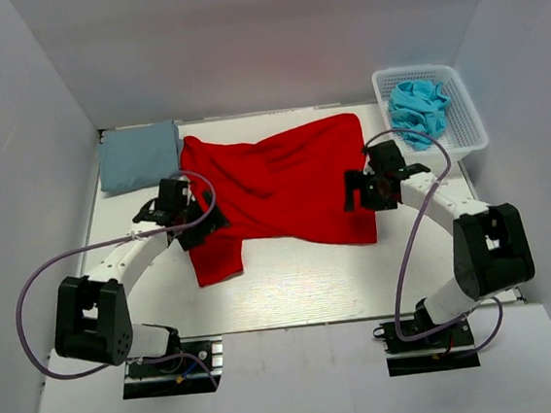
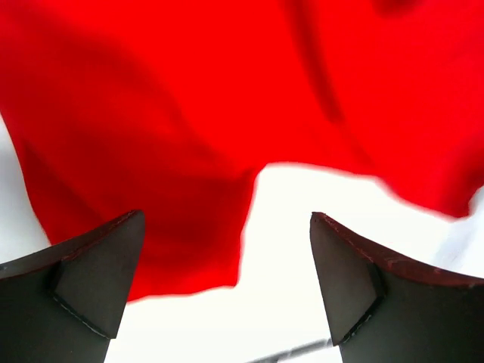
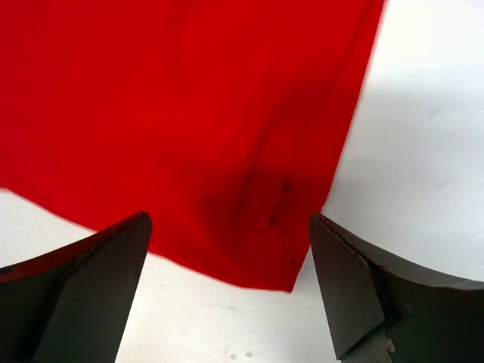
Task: Fold and stack the t-shirts
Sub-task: Flatten out the tshirt
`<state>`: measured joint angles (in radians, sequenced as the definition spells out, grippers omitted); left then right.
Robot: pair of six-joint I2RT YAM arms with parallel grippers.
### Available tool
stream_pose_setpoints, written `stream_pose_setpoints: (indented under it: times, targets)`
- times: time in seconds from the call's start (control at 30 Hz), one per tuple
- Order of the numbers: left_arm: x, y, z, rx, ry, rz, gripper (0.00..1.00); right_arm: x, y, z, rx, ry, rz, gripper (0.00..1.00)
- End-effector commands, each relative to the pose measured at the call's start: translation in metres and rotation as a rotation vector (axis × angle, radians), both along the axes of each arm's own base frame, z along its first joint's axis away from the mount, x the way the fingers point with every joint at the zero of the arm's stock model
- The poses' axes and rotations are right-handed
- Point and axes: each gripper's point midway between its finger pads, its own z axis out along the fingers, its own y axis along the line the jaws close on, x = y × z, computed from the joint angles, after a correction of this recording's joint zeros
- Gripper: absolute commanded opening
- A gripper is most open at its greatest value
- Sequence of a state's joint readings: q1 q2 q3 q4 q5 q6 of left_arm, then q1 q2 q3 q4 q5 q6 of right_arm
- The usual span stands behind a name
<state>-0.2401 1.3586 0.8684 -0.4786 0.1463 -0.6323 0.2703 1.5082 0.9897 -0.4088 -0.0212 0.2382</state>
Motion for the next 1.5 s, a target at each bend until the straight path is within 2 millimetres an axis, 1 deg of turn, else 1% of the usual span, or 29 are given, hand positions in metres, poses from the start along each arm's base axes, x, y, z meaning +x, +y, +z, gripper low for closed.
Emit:
stream_pose_setpoints:
  times: [0.0,0.07,0.1,0.17,0.2,0.27,0.37,0.4,0.47,0.5,0.53,0.57,0.63,0.67,0.7,0.77,0.8,0.83,0.87,0.93,0.97,1.03,1.1,1.13,1.2,1.33,1.37,1.43,1.47]
  targets:
    - [-0.022,-0.014,-0.005,-0.094,0.033,-0.039,1.00,-0.006,0.018,-0.006,0.095,0.032,0.056,0.90]
    - [-0.031,-0.012,-0.011,-0.091,0.045,-0.039,1.00,-0.006,0.019,-0.013,0.098,0.045,0.055,0.90]
    - [-0.030,-0.012,-0.012,-0.093,0.040,-0.039,1.00,-0.006,0.016,-0.021,0.089,0.060,0.041,0.90]
    - [-0.037,-0.011,-0.020,-0.088,0.062,-0.038,1.00,-0.006,0.014,-0.026,0.084,0.077,0.019,0.88]
    - [-0.035,-0.011,-0.020,-0.085,0.050,-0.045,1.00,-0.007,0.012,-0.031,0.082,0.086,0.015,0.88]
    - [-0.044,-0.010,-0.031,-0.086,0.079,-0.050,1.00,-0.008,0.010,-0.035,0.082,0.094,0.003,0.87]
    - [-0.054,-0.009,-0.043,-0.088,0.104,-0.054,1.00,-0.011,0.012,-0.040,0.098,0.103,0.006,0.85]
    - [-0.054,-0.009,-0.043,-0.088,0.105,-0.054,1.00,-0.013,0.013,-0.042,0.101,0.110,0.007,0.85]
    - [-0.061,-0.006,-0.051,-0.076,0.125,-0.047,1.00,-0.013,0.012,-0.049,0.099,0.119,0.007,0.84]
    - [-0.061,-0.006,-0.051,-0.076,0.125,-0.047,1.00,-0.019,0.011,-0.055,0.094,0.133,0.010,0.81]
    - [-0.065,-0.003,-0.058,-0.061,0.150,-0.040,1.00,-0.019,0.012,-0.056,0.096,0.128,0.021,0.79]
    - [-0.065,-0.003,-0.058,-0.061,0.150,-0.040,1.00,-0.015,0.012,-0.058,0.103,0.115,0.019,0.76]
    - [-0.070,0.000,-0.063,-0.054,0.172,-0.025,1.00,-0.015,0.016,-0.058,0.123,0.113,0.031,0.67]
    - [-0.073,0.000,-0.066,-0.052,0.181,-0.025,1.00,-0.011,0.019,-0.054,0.135,0.096,0.039,0.61]
    - [-0.075,0.002,-0.067,-0.041,0.188,-0.018,1.00,-0.011,0.021,-0.053,0.150,0.094,0.041,0.46]
    - [-0.079,0.005,-0.071,-0.032,0.206,-0.001,1.00,-0.008,0.023,-0.045,0.163,0.073,0.035,0.36]
    - [-0.079,0.005,-0.071,-0.032,0.207,-0.001,1.00,-0.007,0.021,-0.043,0.160,0.068,0.024,0.29]
    - [-0.078,0.007,-0.072,-0.023,0.204,0.005,1.00,-0.008,0.021,-0.041,0.153,0.067,0.026,0.27]
    - [-0.084,0.008,-0.077,-0.020,0.235,0.014,1.00,-0.005,0.016,-0.037,0.133,0.052,0.009,0.24]
    - [-0.088,0.009,-0.080,-0.022,0.248,0.022,1.00,-0.006,0.013,-0.034,0.117,0.062,-0.002,0.16]
    - [-0.089,0.009,-0.083,-0.019,0.258,0.022,1.00,-0.007,0.010,-0.034,0.108,0.067,-0.014,0.16]
    - [-0.093,0.012,-0.089,-0.008,0.281,0.037,1.00,-0.009,0.010,-0.025,0.110,0.066,-0.012,0.16]
    - [-0.096,0.014,-0.092,0.006,0.297,0.043,1.00,-0.012,0.010,-0.021,0.116,0.070,-0.011,0.04]
    - [-0.096,0.014,-0.092,0.006,0.297,0.043,1.00,-0.013,0.010,-0.017,0.119,0.058,-0.010,0.00]
    - [-0.100,0.017,-0.098,0.020,0.330,0.057,1.00,-0.010,0.011,-0.010,0.133,0.029,-0.003,0.00]
    - [-0.102,0.021,-0.102,0.046,0.343,0.069,1.00,0.003,0.006,0.016,0.157,-0.034,-0.065,0.00]
    - [-0.105,0.022,-0.102,0.045,0.357,0.079,1.00,0.011,0.004,0.028,0.166,-0.068,-0.080,0.00]
    - [-0.107,0.027,-0.106,0.070,0.359,0.091,1.00,0.017,-0.001,0.039,0.167,-0.085,-0.109,0.00]
    - [-0.109,0.031,-0.107,0.089,0.366,0.100,1.00,0.029,-0.005,0.054,0.176,-0.118,-0.141,0.00]
